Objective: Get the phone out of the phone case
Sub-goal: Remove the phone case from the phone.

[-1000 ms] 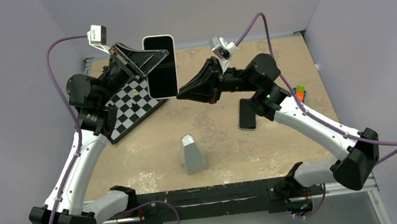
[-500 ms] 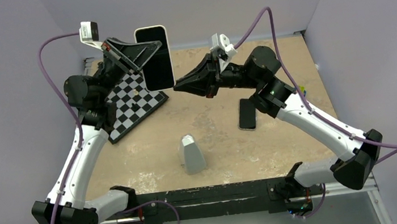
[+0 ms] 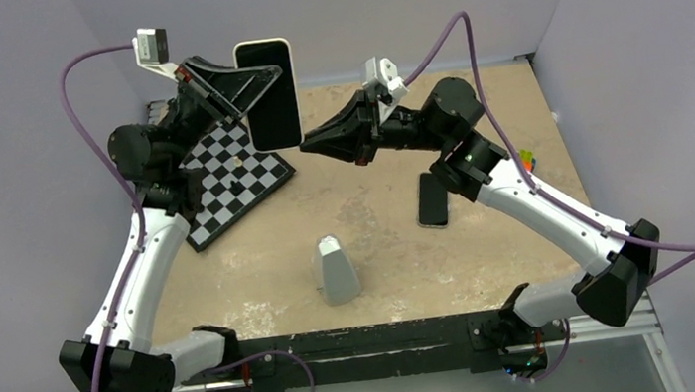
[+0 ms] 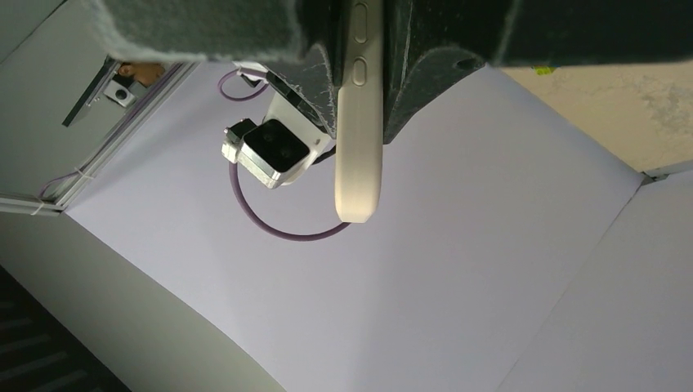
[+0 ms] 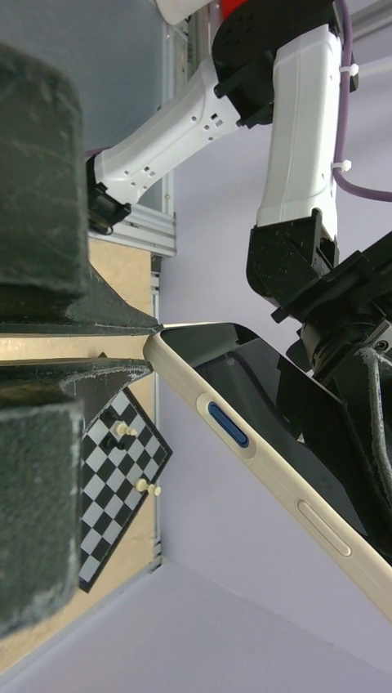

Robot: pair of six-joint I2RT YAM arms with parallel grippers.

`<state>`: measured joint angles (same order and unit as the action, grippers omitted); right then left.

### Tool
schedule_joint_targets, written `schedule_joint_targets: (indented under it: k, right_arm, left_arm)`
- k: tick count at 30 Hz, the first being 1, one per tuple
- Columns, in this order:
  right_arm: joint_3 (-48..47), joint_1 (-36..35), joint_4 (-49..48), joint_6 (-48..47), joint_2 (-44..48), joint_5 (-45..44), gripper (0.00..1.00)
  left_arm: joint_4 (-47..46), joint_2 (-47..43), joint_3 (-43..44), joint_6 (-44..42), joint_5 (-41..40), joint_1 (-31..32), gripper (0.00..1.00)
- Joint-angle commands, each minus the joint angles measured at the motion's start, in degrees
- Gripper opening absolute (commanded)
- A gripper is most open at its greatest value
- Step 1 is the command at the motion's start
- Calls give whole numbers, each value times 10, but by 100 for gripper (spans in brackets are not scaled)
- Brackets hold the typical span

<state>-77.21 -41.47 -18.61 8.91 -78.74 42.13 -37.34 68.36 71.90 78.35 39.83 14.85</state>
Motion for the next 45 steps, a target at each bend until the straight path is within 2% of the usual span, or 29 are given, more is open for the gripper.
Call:
schedule_joint_targets:
  k: [1,4,10,15,18,20,21,25,27,28,29,30,34,36,41,45]
  right_arm:
    - [-6,16,87,-102,-90,-195,0]
    - [-19,15,109,-142,-90,-227,0]
    - [2,-16,138,-290,-73,-293,0]
    - [-12,-33,160,-327,-83,-344,0]
    - [-11,-15,150,-256,-66,-327,0]
    - [8,7,136,-178,-39,-270,0]
    - [28,17,116,-138,-22,-235,4]
    - [88,38,70,3,25,-100,37]
    - [99,38,54,67,32,-23,46]
    - [105,38,34,101,34,10,57]
    - [109,38,10,136,35,39,72]
    - [114,38,-23,178,35,68,76]
    - [153,36,-241,365,35,107,79]
    - [153,35,-301,414,26,115,78]
    - [153,34,-369,453,22,137,75]
    - [144,34,-334,431,26,125,74]
  left_arm:
    - [-113,-19,44,180,67,52,0]
    - [-141,-9,40,211,63,54,0]
    - [-159,10,44,258,66,55,0]
    - [-139,14,48,253,72,55,0]
    - [-92,2,47,201,74,55,0]
    - [-24,-17,46,122,68,55,0]
    - [13,-27,47,81,62,55,0]
    - [154,-70,39,-75,1,55,0]
    - [183,-85,21,-119,-38,54,0]
    - [186,-88,13,-127,-51,54,0]
    - [182,-90,4,-131,-61,54,0]
    - [174,-90,-4,-130,-71,54,0]
    - [140,-84,-27,-122,-90,54,0]
    - [125,-78,-31,-114,-89,54,0]
    - [136,-79,-34,-123,-93,54,0]
    - [142,-80,-32,-130,-92,55,0]
